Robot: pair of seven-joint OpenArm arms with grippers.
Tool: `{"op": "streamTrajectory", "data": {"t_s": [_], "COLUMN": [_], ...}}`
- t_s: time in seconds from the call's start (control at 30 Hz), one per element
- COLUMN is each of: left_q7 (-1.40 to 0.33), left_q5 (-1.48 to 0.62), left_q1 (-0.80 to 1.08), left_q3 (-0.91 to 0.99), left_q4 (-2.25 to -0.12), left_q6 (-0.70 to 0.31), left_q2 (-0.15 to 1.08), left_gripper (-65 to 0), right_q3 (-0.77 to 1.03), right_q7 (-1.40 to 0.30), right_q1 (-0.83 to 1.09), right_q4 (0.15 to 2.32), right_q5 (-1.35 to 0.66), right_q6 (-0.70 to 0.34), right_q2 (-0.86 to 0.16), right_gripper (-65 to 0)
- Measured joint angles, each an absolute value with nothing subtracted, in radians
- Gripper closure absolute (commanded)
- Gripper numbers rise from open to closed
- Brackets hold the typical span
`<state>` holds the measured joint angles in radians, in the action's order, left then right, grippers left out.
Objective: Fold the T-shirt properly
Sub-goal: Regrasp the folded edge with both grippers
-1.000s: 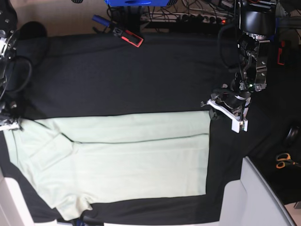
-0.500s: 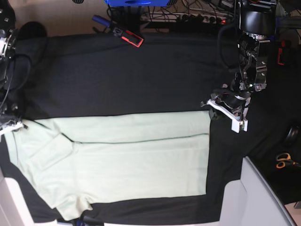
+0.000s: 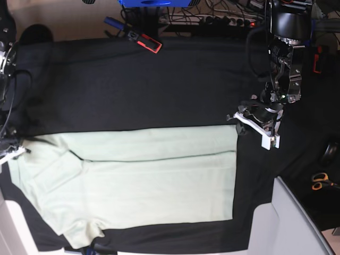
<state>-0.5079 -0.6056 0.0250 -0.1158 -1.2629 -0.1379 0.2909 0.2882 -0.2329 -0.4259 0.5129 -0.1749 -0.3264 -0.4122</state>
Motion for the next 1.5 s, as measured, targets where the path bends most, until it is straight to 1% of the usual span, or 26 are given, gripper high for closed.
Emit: {"op": "streamTrajectory", "data": {"t_s": [0.07,0.2,0.3,0.37,0.43,0.47,0.5,0.53,0.63,0.67,0.7,0.73,0.97,1.23,1.27,1.37,1.43,1.5], "left_q7": [-0.508,-0.508,-0.508,-0.508,-0.508,-0.508,-0.508,-0.508,-0.508,-0.507,-0.506,-0.508,-0.510,-0.508,-0.508,-0.508,-0.508,-0.508], "left_q5": [-0.606,-0.606,-0.606,-0.606,-0.605,-0.605,-0.606,-0.606,-0.606,-0.606,-0.606,-0.603,-0.603,-0.603,-0.604,-0.603,-0.603,-0.603], "left_q1": [0.025,0.025,0.025,0.025,0.025,0.025,0.025,0.025,0.025,0.024,0.023,0.023,0.025,0.019,0.019,0.019,0.019,0.019], "left_q3": [-0.116,-0.116,-0.116,-0.116,-0.116,-0.116,-0.116,-0.116,-0.116,-0.116,-0.116,-0.116,-0.116,-0.116,-0.116,-0.116,-0.116,-0.116], "left_q4": [-1.263,-1.263,-1.263,-1.263,-1.263,-1.263,-1.263,-1.263,-1.262,-1.254,-1.241,-1.229,-1.213,-1.213,-1.213,-1.213,-1.213,-1.213], "left_q6": [-0.138,-0.138,-0.138,-0.138,-0.138,-0.138,-0.138,-0.138,-0.138,-0.139,-0.139,-0.138,-0.138,-0.138,-0.138,-0.138,-0.138,-0.138], "left_q2": [0.291,0.291,0.291,0.291,0.291,0.291,0.291,0.291,0.291,0.291,0.291,0.292,0.299,0.299,0.299,0.300,0.299,0.300], "left_gripper": [-13.4,-13.4,-13.4,-13.4,-13.4,-13.4,-13.4,-13.4,-13.4,-13.4,-13.4,-13.4,-13.4,-13.4,-13.4,-13.4,-13.4,-13.4], "right_q3": [0.288,0.289,0.289,0.290,0.290,0.290,0.290,0.293,0.294,0.294,0.294,0.294,0.294,0.294,0.294,0.294,0.294,0.294], "right_q7": [-0.196,-0.191,-0.191,-0.181,-0.184,-0.184,-0.186,-0.189,-0.187,-0.188,-0.188,-0.189,-0.192,-0.192,-0.196,-0.196,-0.187,-0.187], "right_q1": [-0.426,-0.430,-0.430,-0.436,-0.441,-0.441,-0.440,-0.440,-0.444,-0.446,-0.446,-0.445,-0.443,-0.442,-0.439,-0.440,-0.442,-0.443], "right_q4": [0.513,0.513,0.512,0.489,0.461,0.455,0.453,0.455,0.463,0.463,0.463,0.463,0.459,0.398,0.395,0.383,0.383,0.383], "right_q5": [-0.149,-0.123,-0.123,-0.123,-0.123,-0.123,-0.123,-0.123,-0.126,-0.123,-0.123,-0.123,-0.124,-0.123,-0.123,-0.124,-0.123,-0.123], "right_q6": [-0.323,-0.323,-0.278,-0.267,-0.267,-0.267,-0.267,-0.267,-0.267,-0.268,-0.268,-0.268,-0.268,-0.268,-0.268,-0.268,-0.268,-0.268], "right_q2": [-0.412,-0.412,-0.412,-0.414,-0.414,-0.414,-0.415,-0.416,-0.423,-0.424,-0.424,-0.424,-0.418,-0.409,-0.405,-0.404,-0.405,-0.405], "right_gripper": [-0.4,-0.4,-0.4,-0.6,-1.3,-2.8,-6.2,-11.2,-30.9,-36.3,-39.0,-39.2,-33.4,-20.0,-17.7,-6.5,-4.2,-3.6]}}
